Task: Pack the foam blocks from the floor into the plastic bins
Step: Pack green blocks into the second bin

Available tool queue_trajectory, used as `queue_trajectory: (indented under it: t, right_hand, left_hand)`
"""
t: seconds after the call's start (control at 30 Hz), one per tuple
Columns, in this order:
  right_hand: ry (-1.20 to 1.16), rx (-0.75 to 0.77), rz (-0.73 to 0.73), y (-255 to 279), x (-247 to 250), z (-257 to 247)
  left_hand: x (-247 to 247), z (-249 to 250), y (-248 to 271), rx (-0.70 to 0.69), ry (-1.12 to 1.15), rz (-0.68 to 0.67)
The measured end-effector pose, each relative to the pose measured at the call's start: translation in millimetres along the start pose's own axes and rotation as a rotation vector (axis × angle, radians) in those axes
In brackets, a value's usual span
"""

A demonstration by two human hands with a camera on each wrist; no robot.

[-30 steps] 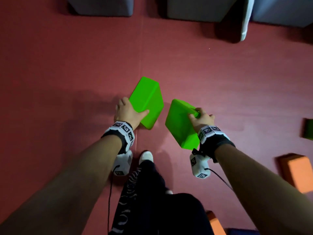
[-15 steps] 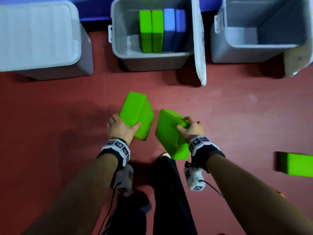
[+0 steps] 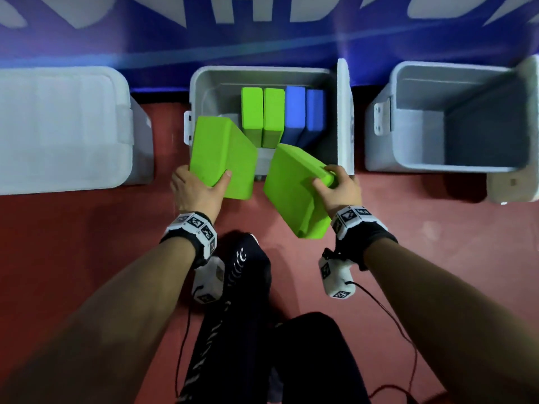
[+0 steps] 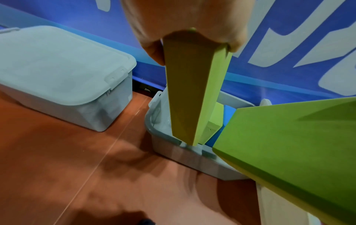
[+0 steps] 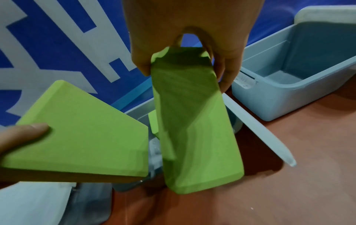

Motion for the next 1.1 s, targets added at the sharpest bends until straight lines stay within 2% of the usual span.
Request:
queue_trajectory:
  t: [0.1,0.27,0.53,0.7,0.9,1.0,1.1]
  right_hand:
    - [0.004,-0.034,-0.029,-38,-8,-37]
    - [0.099,-0.040,-0.108,-87,-32,-72]
    - [0.220,-0.037,-0.258,-144,-75,-93]
    - [0.333,-0.010,-0.356,-162,-90,-98]
    - [0.330,-0.036,-0.419,-176,-105,-103]
    - [0.321,-0.045,-0.431,-183,-113,-107]
    - [0.314,-0.063,-0.445,-191,-123,-110]
  left_hand:
    - [-9,21,-47,0.010,-0.032,-0.028]
    - [-33,36,-96,0.037,-0.075,-0.052]
    - [-62,44,-145,0.162,-0.094,-0.073]
    - [-80,52,-169,0.219,-0.112,-0.148]
    - [-100,56,-193,0.241,-0.126,-0.129]
    - [-111,54,-205,0.197,-0.190,-0.153]
    - [-127,41,-216,0.146,-0.205,-0.234]
Point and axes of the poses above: each hand's wrist, its own y-axis away from the middle knuckle, its own x-axis out of the back of the hand, z = x × y, the point moved 4 cm from there along -y, towards the middle knuckle, and after that the axes turned 3 degrees about z, right-handed, at the moved point
